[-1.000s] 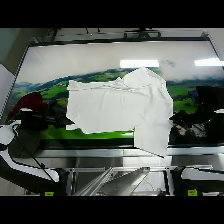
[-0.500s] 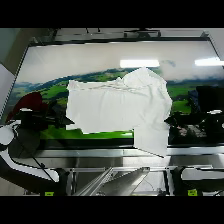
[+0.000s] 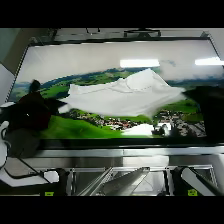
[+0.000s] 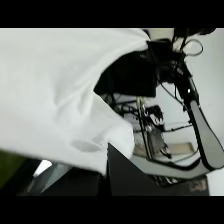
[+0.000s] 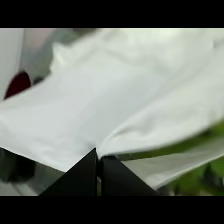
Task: Fold the shirts.
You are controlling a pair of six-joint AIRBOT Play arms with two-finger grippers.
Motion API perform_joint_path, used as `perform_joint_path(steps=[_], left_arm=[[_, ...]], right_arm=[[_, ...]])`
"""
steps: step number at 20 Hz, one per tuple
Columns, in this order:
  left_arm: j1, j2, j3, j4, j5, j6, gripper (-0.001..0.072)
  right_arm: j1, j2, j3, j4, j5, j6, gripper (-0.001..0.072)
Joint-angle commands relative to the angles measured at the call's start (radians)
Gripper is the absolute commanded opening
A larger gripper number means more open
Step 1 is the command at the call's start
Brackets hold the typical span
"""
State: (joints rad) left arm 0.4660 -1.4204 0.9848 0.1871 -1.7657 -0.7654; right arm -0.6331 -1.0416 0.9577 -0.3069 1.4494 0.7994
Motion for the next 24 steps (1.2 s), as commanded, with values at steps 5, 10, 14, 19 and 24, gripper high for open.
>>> perform_joint_path(steps=[5, 10, 14, 19, 24], left_arm=[[0.177, 0.456, 0.322, -0.72, -0.09, -0.036, 0.0026], [0.497, 0.525, 0.493, -0.789, -0.085, -0.162, 0.0026], [0.441, 0.429, 0.443, -0.687, -0.073, -0.159, 0.0026], [0.135, 0.174, 0.332, -0.398, -0.072, -0.14, 0.0026], [-0.04, -0.153, 0.316, -0.35, -0.074, -0.043, 0.0027]], right_arm=[[-0.243, 0.475, 0.337, 0.425, -0.184, 0.016, 0.0016], [-0.243, 0.49, 0.477, 0.43, -0.311, -0.008, 0.0016], [-0.241, 0.425, 0.458, 0.329, -0.267, -0.015, 0.0016], [-0.068, 0.203, 0.343, 0.199, -0.21, -0.07, 0.0016], [0.159, -0.082, 0.259, 0.084, -0.227, -0.113, 0.0015]])
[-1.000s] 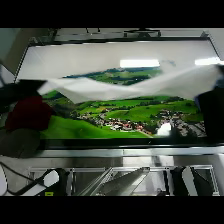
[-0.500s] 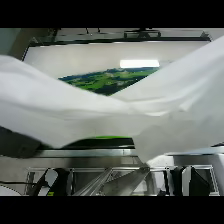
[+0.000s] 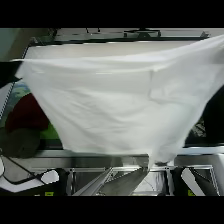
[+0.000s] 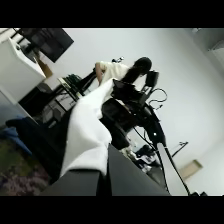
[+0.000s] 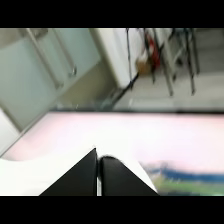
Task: Fold the shirts.
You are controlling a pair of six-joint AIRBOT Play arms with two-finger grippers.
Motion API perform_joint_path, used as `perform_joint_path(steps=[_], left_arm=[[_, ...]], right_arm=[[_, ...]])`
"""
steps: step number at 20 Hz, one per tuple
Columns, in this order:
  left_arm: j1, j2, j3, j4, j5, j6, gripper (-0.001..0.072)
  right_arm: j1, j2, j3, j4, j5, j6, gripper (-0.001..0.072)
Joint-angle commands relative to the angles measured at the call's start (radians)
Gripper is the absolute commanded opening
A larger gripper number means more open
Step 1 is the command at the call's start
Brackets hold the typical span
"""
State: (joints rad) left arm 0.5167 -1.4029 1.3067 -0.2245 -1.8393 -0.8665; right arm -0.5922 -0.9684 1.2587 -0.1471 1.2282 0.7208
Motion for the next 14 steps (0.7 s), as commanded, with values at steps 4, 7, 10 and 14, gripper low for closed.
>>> perform_joint_path(steps=[4, 7, 10, 14], left_arm=[[-0.121, -0.415, 0.124, 0.248, 0.108, 0.088, 0.0009], [-0.118, -0.541, 0.229, 0.34, 0.245, 0.078, 0.001], [-0.115, -0.649, 0.347, 0.378, 0.299, 0.035, 0.0011], [-0.15, -0.773, 0.512, 0.438, 0.351, -0.042, 0.0009]], right_arm=[[0.188, -0.412, -0.045, -0.084, -0.116, -0.041, 0.0015], [0.196, -0.566, -0.045, -0.05, -0.2, -0.042, 0.0015], [0.196, -0.669, -0.044, -0.029, -0.257, -0.045, 0.0015], [0.196, -0.761, -0.044, 0.014, -0.277, -0.078, 0.0015]])
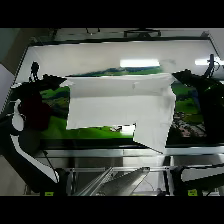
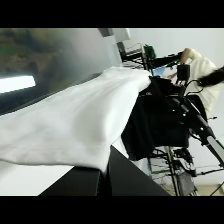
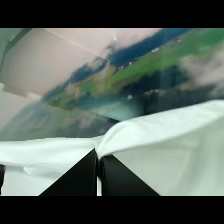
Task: Fold the shirts.
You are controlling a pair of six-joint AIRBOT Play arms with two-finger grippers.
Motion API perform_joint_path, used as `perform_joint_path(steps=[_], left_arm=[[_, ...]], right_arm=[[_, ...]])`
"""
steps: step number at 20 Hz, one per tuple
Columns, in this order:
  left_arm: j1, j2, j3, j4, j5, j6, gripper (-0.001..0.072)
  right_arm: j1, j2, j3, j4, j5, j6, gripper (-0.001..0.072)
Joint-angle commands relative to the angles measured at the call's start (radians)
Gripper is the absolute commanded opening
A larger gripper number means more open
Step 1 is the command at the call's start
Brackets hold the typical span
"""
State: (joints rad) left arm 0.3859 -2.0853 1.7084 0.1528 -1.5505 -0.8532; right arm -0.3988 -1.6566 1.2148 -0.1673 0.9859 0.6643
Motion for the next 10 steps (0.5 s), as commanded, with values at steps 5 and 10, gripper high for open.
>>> perform_joint_path(steps=[5, 10], left_arm=[[-0.045, -0.166, 0.28, 0.216, 0.144, -0.068, 0.0009], [-0.06, -0.17, 0.297, 0.331, 0.211, -0.043, 0.001]], right_arm=[[0.003, -0.137, 0.0, 0.037, -0.084, -0.043, 0.0015], [0.023, -0.153, -0.001, 0.037, -0.164, -0.066, 0.0016]])
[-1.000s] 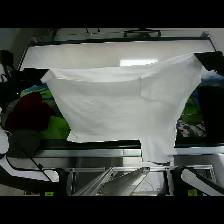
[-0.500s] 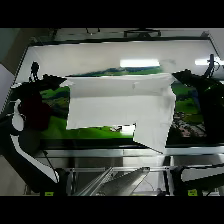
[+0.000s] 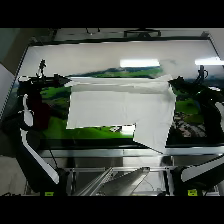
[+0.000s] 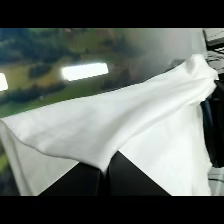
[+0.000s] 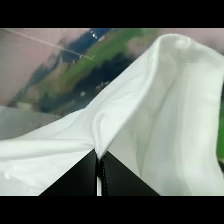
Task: Fold the shirts.
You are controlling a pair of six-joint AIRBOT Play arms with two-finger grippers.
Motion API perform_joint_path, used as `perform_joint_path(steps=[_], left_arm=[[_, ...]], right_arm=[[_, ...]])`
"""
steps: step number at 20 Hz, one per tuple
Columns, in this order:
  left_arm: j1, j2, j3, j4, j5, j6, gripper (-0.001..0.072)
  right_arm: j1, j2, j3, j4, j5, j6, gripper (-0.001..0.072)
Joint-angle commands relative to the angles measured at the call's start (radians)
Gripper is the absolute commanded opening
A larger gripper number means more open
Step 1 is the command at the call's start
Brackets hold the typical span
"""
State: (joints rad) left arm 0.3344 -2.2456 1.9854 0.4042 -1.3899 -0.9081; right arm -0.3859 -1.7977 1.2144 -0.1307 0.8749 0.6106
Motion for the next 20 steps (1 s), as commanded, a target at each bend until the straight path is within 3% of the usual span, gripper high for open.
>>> perform_joint_path(steps=[1, 14, 15, 16, 17, 18, 19, 20], left_arm=[[-0.012, -0.011, 0.02, 0.09, 0.056, 0.018, 0.001], [-0.108, -0.016, 0.02, 0.181, 0.094, 0.053, 0.0021], [-0.108, -0.016, 0.02, 0.189, 0.071, 0.053, 0.0169], [-0.105, -0.015, 0.023, 0.207, 0.043, 0.046, 0.0361], [-0.096, -0.015, 0.039, 0.239, -0.002, 0.02, 0.0475], [-0.083, -0.015, 0.065, 0.302, -0.051, -0.036, 0.0627], [-0.065, -0.015, 0.094, 0.369, -0.106, -0.11, 0.0654], [-0.038, -0.008, 0.117, 0.439, -0.173, -0.174, 0.0654]], right_arm=[[0.016, -0.011, 0.0, 0.0, -0.075, -0.012, 0.0015], [0.026, -0.011, 0.0, -0.009, -0.134, -0.009, 0.0017], [0.026, -0.011, 0.0, -0.008, -0.127, -0.009, 0.0149], [0.024, -0.01, 0.0, -0.008, -0.109, -0.009, 0.0435], [0.017, -0.005, 0.0, -0.008, -0.08, -0.004, 0.0499], [0.002, 0.005, 0.0, -0.018, -0.043, 0.037, 0.0497], [-0.024, 0.023, 0.0, -0.048, 0.003, 0.066, 0.0495], [-0.055, 0.042, 0.0, -0.085, 0.06, 0.086, 0.0417]])
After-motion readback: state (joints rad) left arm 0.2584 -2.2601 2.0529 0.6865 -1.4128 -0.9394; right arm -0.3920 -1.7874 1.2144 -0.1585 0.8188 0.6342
